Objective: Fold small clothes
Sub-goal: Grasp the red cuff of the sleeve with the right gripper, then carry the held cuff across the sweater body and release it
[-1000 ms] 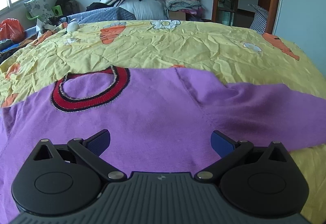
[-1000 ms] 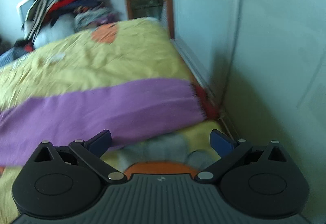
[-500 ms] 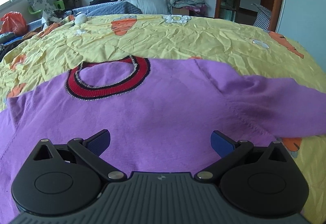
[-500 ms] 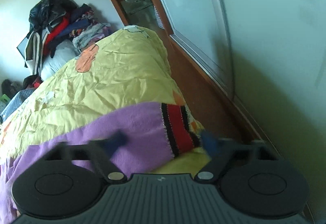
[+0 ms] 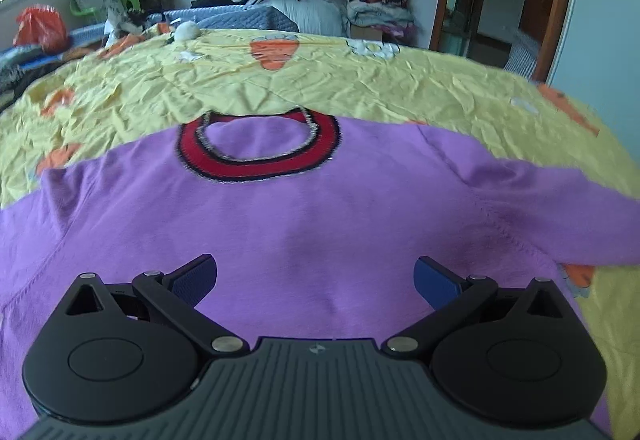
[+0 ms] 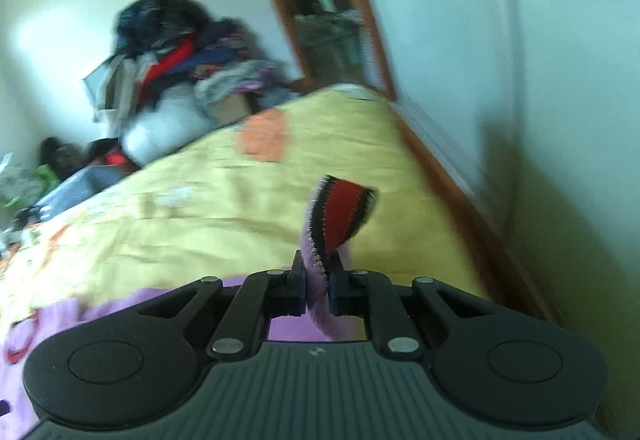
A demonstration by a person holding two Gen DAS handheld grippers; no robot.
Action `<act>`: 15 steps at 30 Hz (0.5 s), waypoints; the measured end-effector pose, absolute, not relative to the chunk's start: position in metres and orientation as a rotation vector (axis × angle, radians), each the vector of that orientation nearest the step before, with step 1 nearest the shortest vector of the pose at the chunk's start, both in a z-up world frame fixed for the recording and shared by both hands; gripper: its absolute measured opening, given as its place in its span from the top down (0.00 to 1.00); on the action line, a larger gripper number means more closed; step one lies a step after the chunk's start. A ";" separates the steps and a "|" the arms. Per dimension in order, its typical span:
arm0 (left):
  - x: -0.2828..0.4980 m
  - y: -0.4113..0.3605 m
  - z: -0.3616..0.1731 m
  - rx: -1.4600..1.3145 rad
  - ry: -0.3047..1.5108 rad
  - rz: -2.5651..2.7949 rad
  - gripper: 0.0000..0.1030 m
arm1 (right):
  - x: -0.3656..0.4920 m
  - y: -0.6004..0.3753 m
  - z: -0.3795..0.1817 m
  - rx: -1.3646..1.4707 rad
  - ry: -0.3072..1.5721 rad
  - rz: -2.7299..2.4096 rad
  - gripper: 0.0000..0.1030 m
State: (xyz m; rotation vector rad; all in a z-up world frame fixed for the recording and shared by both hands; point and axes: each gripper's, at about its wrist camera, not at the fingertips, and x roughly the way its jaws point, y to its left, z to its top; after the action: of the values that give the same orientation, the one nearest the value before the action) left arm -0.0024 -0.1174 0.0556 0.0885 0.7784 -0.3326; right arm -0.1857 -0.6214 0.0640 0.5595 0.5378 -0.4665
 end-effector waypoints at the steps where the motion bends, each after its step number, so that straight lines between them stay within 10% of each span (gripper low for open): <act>1: -0.002 -0.107 0.057 0.063 0.782 -0.336 0.00 | -0.179 -0.608 0.069 0.556 0.530 -0.439 0.91; 15: -0.010 0.033 0.073 0.102 0.749 -0.189 0.00 | -0.028 -0.361 0.073 0.592 0.592 -0.008 0.91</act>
State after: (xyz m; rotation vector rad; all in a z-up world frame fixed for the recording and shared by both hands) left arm -0.0101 0.0331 0.0733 0.1022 0.7488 -0.1888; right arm -0.0279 -0.3609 0.0735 0.5919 0.5919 -0.0080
